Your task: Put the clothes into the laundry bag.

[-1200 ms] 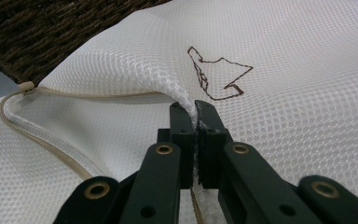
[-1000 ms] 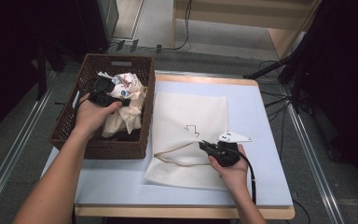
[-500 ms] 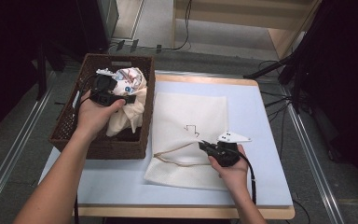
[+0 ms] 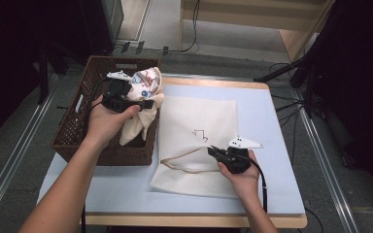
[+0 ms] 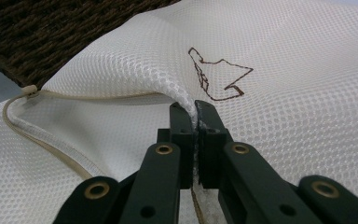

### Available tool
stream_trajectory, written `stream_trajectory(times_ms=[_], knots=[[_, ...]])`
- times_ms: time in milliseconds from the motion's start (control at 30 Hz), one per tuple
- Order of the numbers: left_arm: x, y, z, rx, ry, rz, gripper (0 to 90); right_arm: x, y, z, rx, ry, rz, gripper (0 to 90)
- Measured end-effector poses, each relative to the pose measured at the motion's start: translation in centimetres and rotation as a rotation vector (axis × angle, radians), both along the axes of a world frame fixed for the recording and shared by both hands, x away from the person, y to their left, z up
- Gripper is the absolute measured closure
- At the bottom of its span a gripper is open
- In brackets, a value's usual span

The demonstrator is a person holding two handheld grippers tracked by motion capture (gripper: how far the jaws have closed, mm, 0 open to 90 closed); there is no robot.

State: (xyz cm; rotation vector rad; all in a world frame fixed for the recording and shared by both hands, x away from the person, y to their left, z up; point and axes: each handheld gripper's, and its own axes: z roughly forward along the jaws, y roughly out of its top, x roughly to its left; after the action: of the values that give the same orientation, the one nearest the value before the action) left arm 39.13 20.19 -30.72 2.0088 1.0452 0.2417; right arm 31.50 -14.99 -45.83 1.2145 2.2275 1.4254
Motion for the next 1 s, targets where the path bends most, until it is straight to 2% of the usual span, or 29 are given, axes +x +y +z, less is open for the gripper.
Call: stream_trajectory(times_ms=[133,233,400,467,500,533,600,700,867,900,1000], knots=[[-0.6,-1.3,0.2,-0.017,0.003,-0.054,68.7,0.0,0.0,0.0,-0.001,-0.007,0.0,87.7],[-0.9,-2.3,-0.2,-0.026,0.015,-0.084,68.7,-0.1,0.1,0.0,-0.008,-0.003,-0.007,87.7],[-1.9,-3.8,-0.7,-0.033,0.019,-0.123,68.7,-0.2,0.2,0.1,-0.014,-0.023,-0.007,87.5],[-2.3,-4.1,-1.0,-0.084,0.041,-0.146,68.7,-0.2,0.2,0.0,-0.014,-0.016,-0.012,87.4],[-2.4,-4.3,-1.1,-0.1,0.057,-0.16,68.7,-0.1,0.2,-0.1,-0.015,-0.014,-0.013,87.4],[-2.6,-4.6,-1.3,-0.098,0.065,-0.17,68.7,-0.1,0.2,-0.2,-0.022,-0.014,-0.014,87.3],[-3.0,-5.2,-1.8,-0.073,0.07,-0.179,68.7,-0.1,0.2,-0.2,-0.02,-0.009,-0.019,87.3],[-3.9,-6.1,-2.6,-0.071,0.09,-0.21,68.7,0.0,0.0,-0.3,-0.009,-0.001,-0.029,87.3],[-5.7,-7.7,-4.7,-0.085,0.133,-0.258,68.6,0.2,-0.3,-0.4,-0.003,0.007,-0.042,87.3],[-6.1,-8.0,-5.1,-0.078,0.138,-0.266,68.6,0.2,-0.4,-0.4,-0.002,0.007,-0.046,87.3],[-7.6,-8.6,-6.3,-0.092,0.137,-0.271,68.6,0.2,-0.5,-0.4,0.002,0.009,-0.051,87.3]])
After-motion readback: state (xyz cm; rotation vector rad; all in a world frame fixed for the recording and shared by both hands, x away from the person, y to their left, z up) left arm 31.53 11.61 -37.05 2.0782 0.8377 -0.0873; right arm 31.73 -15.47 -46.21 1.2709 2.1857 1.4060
